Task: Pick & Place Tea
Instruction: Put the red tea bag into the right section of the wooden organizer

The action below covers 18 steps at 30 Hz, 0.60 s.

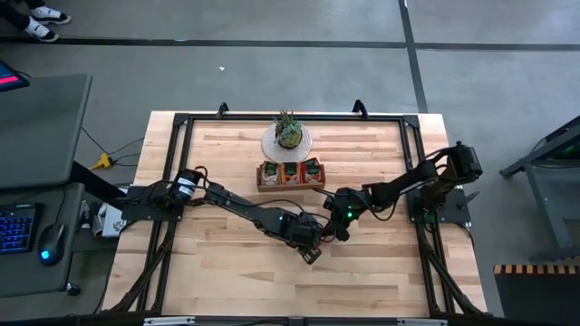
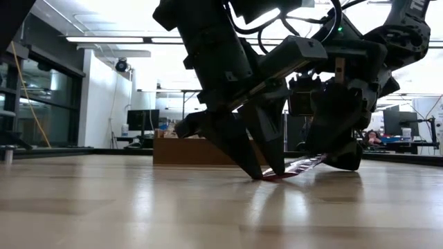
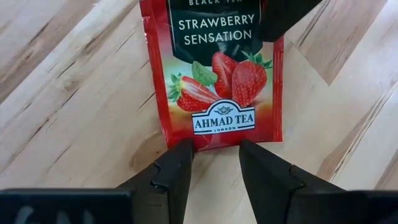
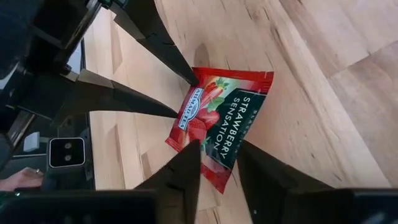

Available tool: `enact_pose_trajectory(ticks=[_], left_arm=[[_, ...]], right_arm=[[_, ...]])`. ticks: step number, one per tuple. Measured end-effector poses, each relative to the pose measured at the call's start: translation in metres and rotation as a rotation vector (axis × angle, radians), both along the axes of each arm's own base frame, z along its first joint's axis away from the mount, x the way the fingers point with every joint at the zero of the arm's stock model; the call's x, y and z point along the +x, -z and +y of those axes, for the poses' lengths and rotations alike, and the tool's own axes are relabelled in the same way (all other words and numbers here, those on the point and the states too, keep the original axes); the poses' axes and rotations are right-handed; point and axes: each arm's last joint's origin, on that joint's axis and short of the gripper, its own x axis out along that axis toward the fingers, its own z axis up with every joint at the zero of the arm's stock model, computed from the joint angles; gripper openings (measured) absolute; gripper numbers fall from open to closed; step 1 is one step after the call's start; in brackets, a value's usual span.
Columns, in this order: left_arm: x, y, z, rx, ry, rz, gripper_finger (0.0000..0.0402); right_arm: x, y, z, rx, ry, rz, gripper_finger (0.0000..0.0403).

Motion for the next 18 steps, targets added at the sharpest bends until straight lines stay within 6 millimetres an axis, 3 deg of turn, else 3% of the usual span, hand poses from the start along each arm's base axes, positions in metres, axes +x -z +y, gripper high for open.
enact_pose_trajectory(ticks=[7, 14, 18], left_arm=[[0.0005, -0.0002, 0.0000, 0.000, -0.001, -0.007, 0.0138], [0.0006, -0.0002, 0.0003, 0.024, 0.041, -0.009, 0.0138], [-0.0069, -0.0099, 0.0030, 0.053, 0.074, 0.027, 0.0138]], right_arm=[[0.0001, -0.0002, 0.0002, -0.015, -0.022, -0.013, 0.0008], [-0.0005, 0.0004, 0.0001, -0.033, -0.035, -0.011, 0.0002], [-0.0009, -0.0003, 0.0003, -0.036, -0.052, -0.014, 0.0001]])
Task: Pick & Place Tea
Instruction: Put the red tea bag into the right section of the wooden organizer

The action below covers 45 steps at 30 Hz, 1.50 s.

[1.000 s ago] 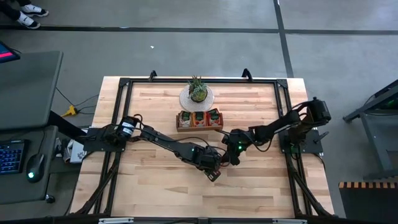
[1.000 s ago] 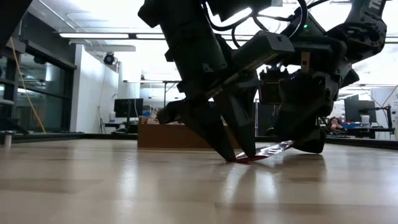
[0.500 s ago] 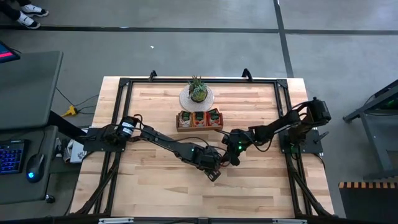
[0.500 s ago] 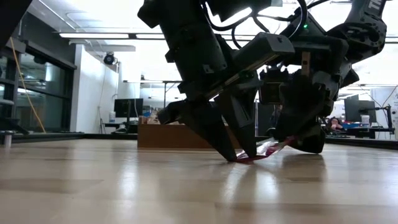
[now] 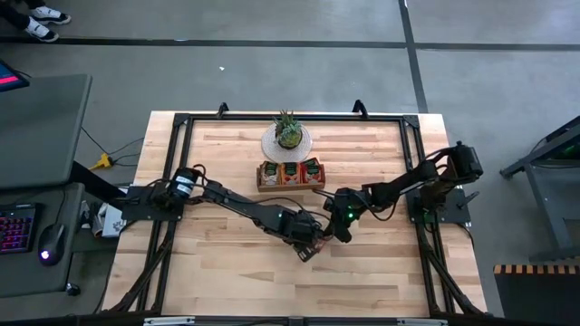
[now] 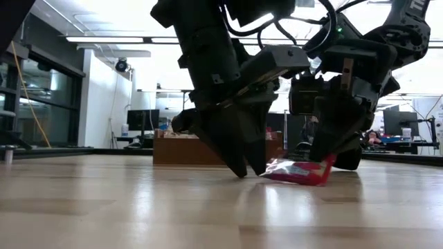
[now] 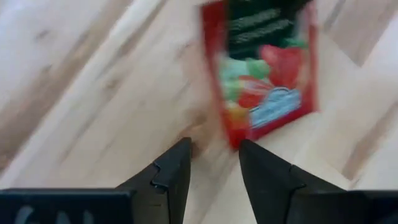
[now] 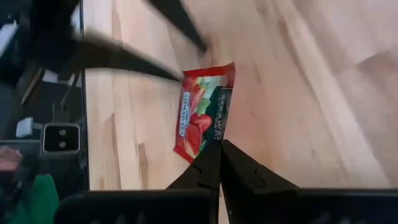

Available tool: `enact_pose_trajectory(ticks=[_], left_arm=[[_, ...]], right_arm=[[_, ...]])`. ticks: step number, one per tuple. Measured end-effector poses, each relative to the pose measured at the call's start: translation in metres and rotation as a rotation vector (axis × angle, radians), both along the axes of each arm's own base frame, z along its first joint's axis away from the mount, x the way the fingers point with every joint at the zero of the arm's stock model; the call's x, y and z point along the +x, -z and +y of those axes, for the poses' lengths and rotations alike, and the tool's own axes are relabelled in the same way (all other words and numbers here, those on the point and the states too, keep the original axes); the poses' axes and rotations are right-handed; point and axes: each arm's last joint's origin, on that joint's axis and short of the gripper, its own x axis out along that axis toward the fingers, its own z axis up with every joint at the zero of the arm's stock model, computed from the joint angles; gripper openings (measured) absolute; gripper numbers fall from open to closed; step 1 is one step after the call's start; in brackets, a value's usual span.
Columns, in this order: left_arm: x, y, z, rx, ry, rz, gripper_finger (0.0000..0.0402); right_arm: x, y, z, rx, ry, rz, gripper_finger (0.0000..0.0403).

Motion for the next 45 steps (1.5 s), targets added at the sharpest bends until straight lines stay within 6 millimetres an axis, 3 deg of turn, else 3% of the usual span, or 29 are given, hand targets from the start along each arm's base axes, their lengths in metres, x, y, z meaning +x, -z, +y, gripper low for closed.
enact_pose_trajectory(ticks=[11, 18, 25, 28, 31, 36, 42, 45], left_arm=[[-0.021, -0.019, 0.006, 0.057, 0.030, 0.131, 0.0138], [-0.045, -0.062, 0.009, 0.168, 0.025, 0.132, 0.0138], [-0.082, -0.125, 0.017, 0.265, -0.042, -0.060, 0.0138], [-0.112, -0.140, 0.024, 0.275, -0.062, -0.156, 0.0138], [-0.138, -0.153, 0.034, 0.217, -0.075, -0.382, 0.0138], [-0.190, -0.138, 0.056, 0.154, -0.096, -0.756, 0.0138], [-0.238, -0.110, 0.087, 0.129, -0.069, -1.222, 0.0138], [-0.257, -0.084, 0.104, 0.147, -0.097, -1.271, 0.0138]], right_arm=[[-0.005, -0.014, 0.000, -0.027, -0.022, -0.021, 0.0001], [-0.026, -0.044, -0.005, -0.131, -0.022, -0.011, 0.0000], [-0.054, -0.078, -0.011, -0.208, 0.022, -0.047, 0.0000], [-0.063, -0.091, -0.013, -0.228, 0.053, -0.081, 0.0000], [-0.071, -0.100, -0.018, -0.232, 0.090, -0.105, 0.0000], [-0.081, -0.108, -0.029, -0.247, 0.135, -0.120, 0.0000], [-0.083, -0.111, -0.047, -0.236, 0.134, -0.140, 0.0000], [-0.078, -0.120, -0.059, -0.272, 0.120, -0.136, 0.0000]])
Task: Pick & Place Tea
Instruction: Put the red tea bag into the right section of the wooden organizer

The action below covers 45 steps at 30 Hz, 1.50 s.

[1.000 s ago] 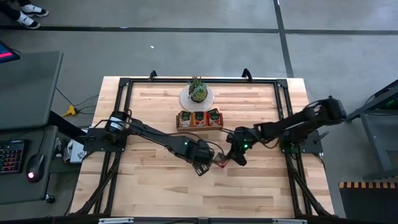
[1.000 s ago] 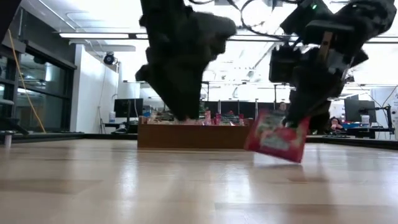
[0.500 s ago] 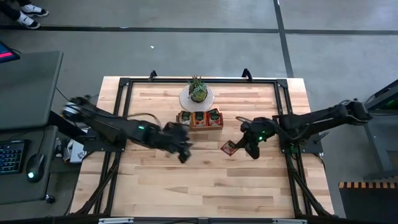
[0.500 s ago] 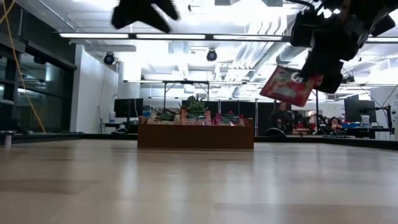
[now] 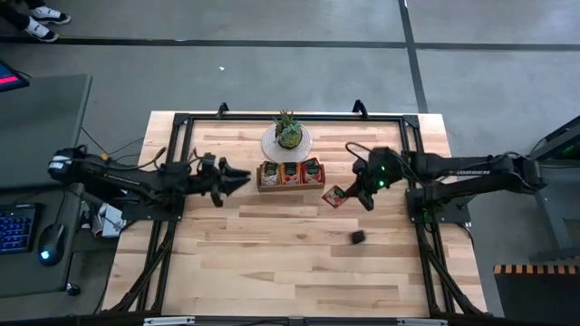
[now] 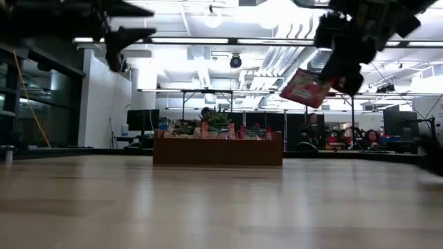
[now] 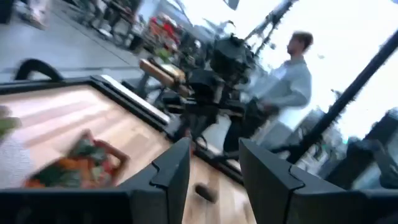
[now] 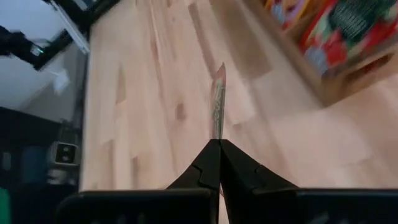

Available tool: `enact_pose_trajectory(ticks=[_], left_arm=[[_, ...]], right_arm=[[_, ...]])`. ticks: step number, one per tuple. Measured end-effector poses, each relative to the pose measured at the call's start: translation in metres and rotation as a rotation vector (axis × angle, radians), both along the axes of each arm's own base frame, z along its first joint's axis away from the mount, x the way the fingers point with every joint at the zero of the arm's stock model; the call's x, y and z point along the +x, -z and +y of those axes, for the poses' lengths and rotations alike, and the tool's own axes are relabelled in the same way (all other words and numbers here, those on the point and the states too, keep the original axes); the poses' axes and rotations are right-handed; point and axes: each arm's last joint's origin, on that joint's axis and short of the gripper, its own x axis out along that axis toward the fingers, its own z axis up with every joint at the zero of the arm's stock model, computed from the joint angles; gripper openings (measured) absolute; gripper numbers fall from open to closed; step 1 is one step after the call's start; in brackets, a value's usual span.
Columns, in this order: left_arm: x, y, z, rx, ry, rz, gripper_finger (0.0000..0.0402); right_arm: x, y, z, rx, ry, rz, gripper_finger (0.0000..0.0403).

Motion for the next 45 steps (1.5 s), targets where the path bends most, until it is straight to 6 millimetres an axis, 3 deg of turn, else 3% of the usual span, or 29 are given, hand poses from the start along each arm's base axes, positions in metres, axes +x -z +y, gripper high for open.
enact_pose_trajectory(ticks=[6, 13, 24, 38, 45], left_arm=[[-0.028, 0.028, 0.021, -0.032, -0.022, -0.071, 0.0138], [-0.044, 0.027, 0.029, 0.011, 0.011, -0.148, 0.0138], [-0.053, 0.031, 0.039, 0.053, 0.065, -0.087, 0.0138], [-0.061, 0.029, 0.047, 0.143, 0.089, -0.103, 0.0138], [-0.062, 0.040, 0.047, 0.123, 0.070, -0.107, 0.0138]], right_arm=[[0.021, -0.030, -0.024, -0.098, -0.033, 0.032, 0.0000], [0.047, -0.050, -0.047, -0.202, -0.063, 0.133, 0.0000], [0.083, -0.050, -0.063, -0.277, -0.144, 0.236, 0.0000], [0.100, -0.057, -0.071, -0.361, -0.164, 0.321, 0.0000], [0.118, -0.065, -0.077, -0.370, -0.165, 0.365, 0.0000]])
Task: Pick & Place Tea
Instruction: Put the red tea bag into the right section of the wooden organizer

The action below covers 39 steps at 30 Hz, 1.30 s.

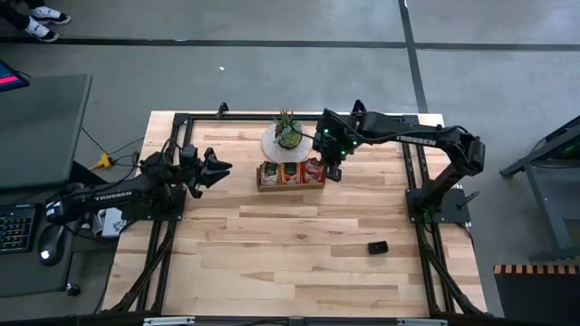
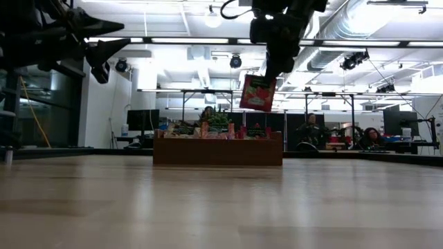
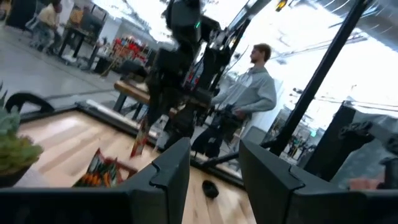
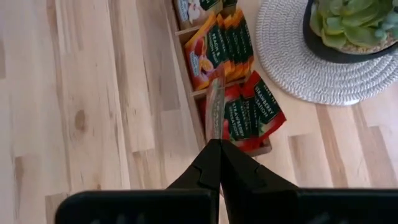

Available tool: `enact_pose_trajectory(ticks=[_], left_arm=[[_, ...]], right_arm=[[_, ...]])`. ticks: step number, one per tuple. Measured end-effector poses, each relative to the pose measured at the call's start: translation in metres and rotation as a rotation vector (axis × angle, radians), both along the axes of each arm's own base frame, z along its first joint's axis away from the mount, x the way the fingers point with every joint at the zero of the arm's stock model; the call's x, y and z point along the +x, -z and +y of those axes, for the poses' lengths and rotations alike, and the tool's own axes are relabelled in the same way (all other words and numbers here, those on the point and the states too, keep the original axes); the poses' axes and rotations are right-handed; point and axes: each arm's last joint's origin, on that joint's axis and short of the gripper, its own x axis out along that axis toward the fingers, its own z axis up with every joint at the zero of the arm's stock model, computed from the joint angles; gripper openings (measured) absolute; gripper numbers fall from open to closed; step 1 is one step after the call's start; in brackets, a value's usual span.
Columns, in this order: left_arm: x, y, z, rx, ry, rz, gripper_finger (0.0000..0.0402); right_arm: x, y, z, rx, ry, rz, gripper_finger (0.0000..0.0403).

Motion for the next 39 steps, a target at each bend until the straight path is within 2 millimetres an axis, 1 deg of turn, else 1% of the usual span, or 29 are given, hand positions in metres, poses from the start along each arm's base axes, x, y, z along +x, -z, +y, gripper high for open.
enact_pose_trajectory(ticks=[4, 8, 17, 23, 32, 39], left_arm=[[0.000, 0.001, 0.000, 0.005, 0.008, 0.009, 0.0138], [0.000, 0.002, 0.000, 0.008, 0.008, 0.008, 0.0138], [0.000, 0.002, 0.000, 0.017, -0.001, 0.006, 0.0138], [0.000, 0.002, -0.001, 0.000, 0.038, 0.010, 0.0138], [0.000, 0.002, -0.003, -0.019, 0.095, 0.010, 0.0138], [0.002, 0.002, -0.011, -0.009, 0.126, 0.007, 0.0138]], right_arm=[[0.007, -0.003, -0.002, -0.004, -0.014, 0.022, 0.0000], [0.012, 0.000, -0.004, -0.002, -0.016, 0.046, 0.0000], [0.026, 0.025, -0.004, -0.014, -0.063, 0.122, 0.0000], [0.034, 0.041, -0.007, -0.022, -0.064, 0.165, 0.0000], [0.038, 0.049, -0.008, -0.025, -0.058, 0.179, 0.0000], [0.035, 0.050, -0.007, -0.015, -0.053, 0.202, 0.0000]])
